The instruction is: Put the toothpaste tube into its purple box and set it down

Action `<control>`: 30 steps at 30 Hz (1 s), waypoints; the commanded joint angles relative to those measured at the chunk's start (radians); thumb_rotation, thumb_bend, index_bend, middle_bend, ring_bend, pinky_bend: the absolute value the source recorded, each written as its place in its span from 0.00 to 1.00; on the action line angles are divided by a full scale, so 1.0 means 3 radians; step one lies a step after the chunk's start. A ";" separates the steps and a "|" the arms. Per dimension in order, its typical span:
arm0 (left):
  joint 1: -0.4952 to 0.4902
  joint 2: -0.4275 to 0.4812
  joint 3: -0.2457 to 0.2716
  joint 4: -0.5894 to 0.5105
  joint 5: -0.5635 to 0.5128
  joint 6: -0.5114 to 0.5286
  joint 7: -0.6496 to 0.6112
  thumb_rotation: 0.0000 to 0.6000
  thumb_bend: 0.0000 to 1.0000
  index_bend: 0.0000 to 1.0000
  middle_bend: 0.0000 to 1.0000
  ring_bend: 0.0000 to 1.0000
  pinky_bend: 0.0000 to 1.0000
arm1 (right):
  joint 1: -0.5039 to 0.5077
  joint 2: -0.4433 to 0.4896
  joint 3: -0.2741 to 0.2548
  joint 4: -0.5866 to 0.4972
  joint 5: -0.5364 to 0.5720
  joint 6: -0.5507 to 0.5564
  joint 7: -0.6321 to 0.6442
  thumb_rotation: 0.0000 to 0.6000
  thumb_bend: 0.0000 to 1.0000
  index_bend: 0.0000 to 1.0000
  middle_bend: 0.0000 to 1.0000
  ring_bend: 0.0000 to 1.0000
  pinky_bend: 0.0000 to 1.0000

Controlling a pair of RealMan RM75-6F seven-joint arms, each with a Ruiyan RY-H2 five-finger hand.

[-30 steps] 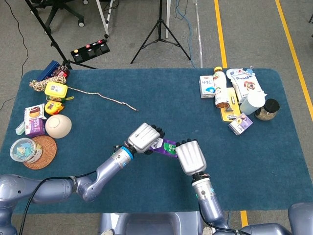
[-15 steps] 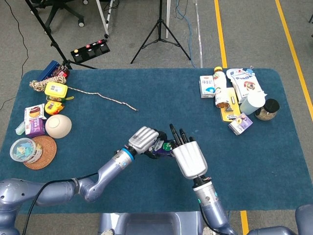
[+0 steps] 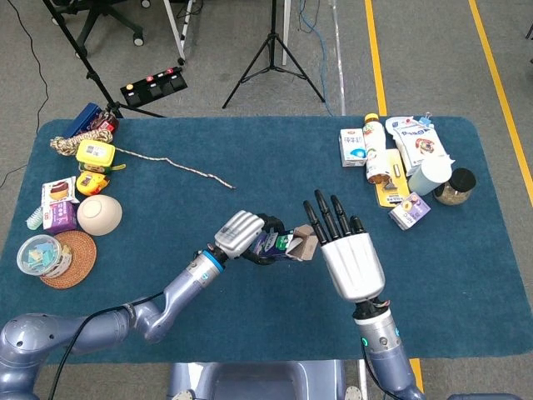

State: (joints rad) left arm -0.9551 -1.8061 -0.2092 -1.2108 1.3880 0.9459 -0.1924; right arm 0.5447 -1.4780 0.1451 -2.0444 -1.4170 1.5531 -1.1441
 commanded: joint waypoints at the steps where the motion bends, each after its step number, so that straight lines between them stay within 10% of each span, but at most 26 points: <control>1: -0.0019 0.0089 0.0070 0.0128 0.0059 0.0005 0.0476 1.00 0.19 0.53 0.46 0.42 0.67 | -0.0051 0.0085 0.0017 0.0137 0.0087 -0.0068 0.0133 1.00 0.28 0.01 0.04 0.13 0.43; 10: 0.0008 0.0198 0.0028 0.0111 -0.0492 -0.0111 0.2220 1.00 0.19 0.53 0.45 0.42 0.65 | -0.0077 0.0226 0.0079 0.0735 0.0336 -0.0376 0.0730 1.00 0.28 0.02 0.05 0.13 0.43; 13: 0.0017 0.0185 -0.0011 0.0055 -0.0772 -0.0217 0.2425 1.00 0.18 0.33 0.22 0.31 0.56 | -0.0081 0.0243 0.0099 0.0886 0.0424 -0.0464 0.0887 1.00 0.28 0.02 0.05 0.13 0.42; 17: 0.0006 0.0201 -0.0046 -0.0032 -0.0975 -0.0313 0.2499 1.00 0.15 0.01 0.00 0.16 0.46 | -0.0088 0.0264 0.0124 0.1046 0.0508 -0.0542 0.1034 1.00 0.28 0.01 0.05 0.13 0.41; 30: 0.0430 0.1083 -0.0029 -0.1072 -0.0765 0.0093 0.1992 1.00 0.11 0.00 0.00 0.07 0.35 | -0.0315 0.0421 0.0088 0.1445 0.0508 -0.0567 0.1935 1.00 0.17 0.06 0.06 0.13 0.33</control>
State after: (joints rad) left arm -0.8849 -1.5670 -0.2298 -1.4447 1.1342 0.9203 0.4500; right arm 0.4778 -1.3661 0.1842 -1.6449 -1.2434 1.3771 -0.6420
